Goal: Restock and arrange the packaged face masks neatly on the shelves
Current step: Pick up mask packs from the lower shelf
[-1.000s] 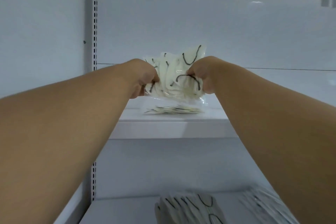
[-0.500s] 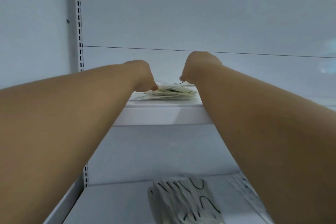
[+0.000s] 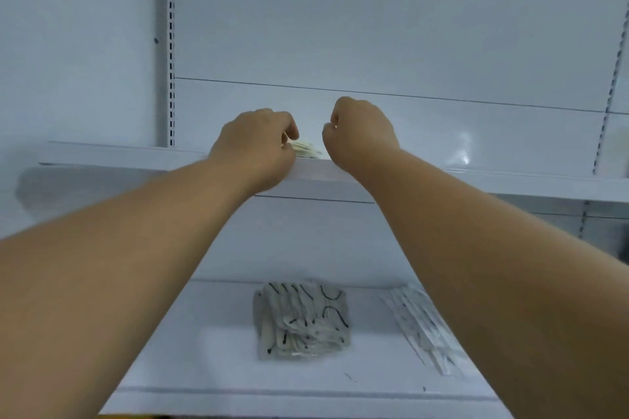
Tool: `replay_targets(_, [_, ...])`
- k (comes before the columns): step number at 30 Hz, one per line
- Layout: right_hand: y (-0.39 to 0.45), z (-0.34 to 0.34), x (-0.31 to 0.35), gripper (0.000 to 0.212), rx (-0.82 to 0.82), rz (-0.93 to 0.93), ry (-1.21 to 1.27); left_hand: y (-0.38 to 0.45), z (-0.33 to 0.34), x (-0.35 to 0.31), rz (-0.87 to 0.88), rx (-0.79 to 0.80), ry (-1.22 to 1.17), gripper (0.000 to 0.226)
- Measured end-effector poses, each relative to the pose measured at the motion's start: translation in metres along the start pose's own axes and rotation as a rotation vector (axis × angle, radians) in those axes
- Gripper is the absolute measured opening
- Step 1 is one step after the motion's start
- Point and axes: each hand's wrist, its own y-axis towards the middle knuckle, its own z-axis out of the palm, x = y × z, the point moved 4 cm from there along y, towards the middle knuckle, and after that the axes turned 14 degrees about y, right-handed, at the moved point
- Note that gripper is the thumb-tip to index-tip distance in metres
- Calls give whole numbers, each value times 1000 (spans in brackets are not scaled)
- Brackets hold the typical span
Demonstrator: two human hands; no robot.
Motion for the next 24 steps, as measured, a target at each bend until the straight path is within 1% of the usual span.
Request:
replay_targets(3, [-34, -30, -5, 17, -26, -62, 75, -36, -16, -23, -46, -61, -3, 22])
replay_targets(7, [-103, -62, -15, 14, -44, -98, 153, -99, -31, -64, -78, -92, -139, 14])
replay_targets(12, [-188, -76, -33, 12, -23, -89, 202, -178, -21, -104, -23, -68, -231, 16])
replay_targets(19, [-245, -92, -46, 13, -154, -42, 215, -223, -1, -125, 36, -60, -352, 13])
replay_targets(21, [-272, -90, -57, 13, -171, -17, 235, -243, 9, -134, 53, -35, -373, 12])
replay_targets(24, [-323, -82, -86, 13, -151, 46, 272, -279, 31, -158, 73, 81, -421, 14])
